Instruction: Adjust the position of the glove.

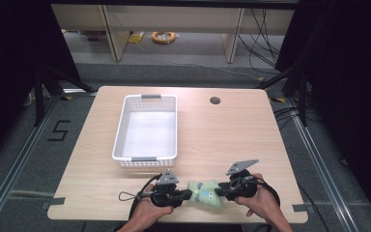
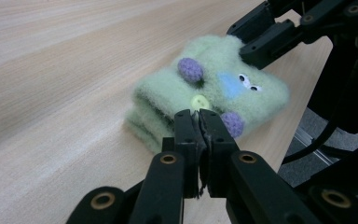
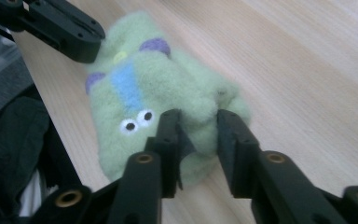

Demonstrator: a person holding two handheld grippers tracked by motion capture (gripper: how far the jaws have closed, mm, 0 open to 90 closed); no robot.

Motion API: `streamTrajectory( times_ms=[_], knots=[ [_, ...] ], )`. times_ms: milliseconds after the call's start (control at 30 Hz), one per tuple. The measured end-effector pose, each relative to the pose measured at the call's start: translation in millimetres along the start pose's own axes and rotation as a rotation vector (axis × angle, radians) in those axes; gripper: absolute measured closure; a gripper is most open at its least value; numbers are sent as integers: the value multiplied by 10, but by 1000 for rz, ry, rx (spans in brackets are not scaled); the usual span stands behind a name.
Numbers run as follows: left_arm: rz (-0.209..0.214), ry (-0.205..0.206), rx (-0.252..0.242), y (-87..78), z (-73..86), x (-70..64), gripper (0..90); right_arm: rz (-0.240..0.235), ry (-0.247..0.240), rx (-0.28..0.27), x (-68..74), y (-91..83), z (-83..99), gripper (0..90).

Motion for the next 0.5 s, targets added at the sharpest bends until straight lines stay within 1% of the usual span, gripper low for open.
streamTrajectory(
  times_ms=[67, 100, 133, 167, 200, 233, 267, 300, 333, 367, 400, 433, 467, 500],
  knots=[
    [8, -4, 0, -2, 1, -7, 863, -44, -19, -34, -5, 33, -24, 817],
    [7, -7, -9, -3, -5, -16, 865, -44, -5, -25, -1, -3, -23, 833],
    [9, 0, -4, -14, -5, -20, 866, -51, -11, -45, 3, -18, -46, 841],
    [11, -1, -9, -19, -13, -33, 867, -42, -16, -37, 1, -47, -56, 843],
    [19, 7, -6, -31, -19, -48, 867, -46, -20, -42, 15, -74, -76, 844],
    [19, 8, -15, -33, -28, -62, 867, -48, -34, -44, 25, -99, -97, 845],
    [20, 9, -24, -33, -38, -73, 867, -52, -10, -46, 60, -117, -115, 845],
    [25, 16, -10, -48, -35, -76, 867, -44, -38, -71, 35, -116, -158, 845],
    [26, 14, -16, -45, -38, -81, 867, -45, -39, -49, 35, -138, -169, 845],
    [27, 7, -20, -46, -40, -85, 867, -36, -44, -48, 22, -145, -185, 845],
    [28, 8, -15, -51, -36, -84, 867, -34, -41, -52, 14, -141, -195, 844],
    [19, 11, -13, -57, -30, -71, 867, -40, -29, -44, 15, -128, -187, 842],
    [19, 11, -18, -48, -26, -57, 865, -47, -24, -51, 7, -95, -178, 840],
    [13, 0, -10, -41, -16, -44, 862, -45, -21, -47, -9, -67, -158, 837]
  ],
)
Point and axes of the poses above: each handheld gripper's, and its own axes: y roughly forward along the jaws, z roughly out of its underside, x roughly to its left, the point moved 7 cm from there along y, roughly forward along the jaws, and after that the axes turned 6 degrees about y, right-handed, at the moved point
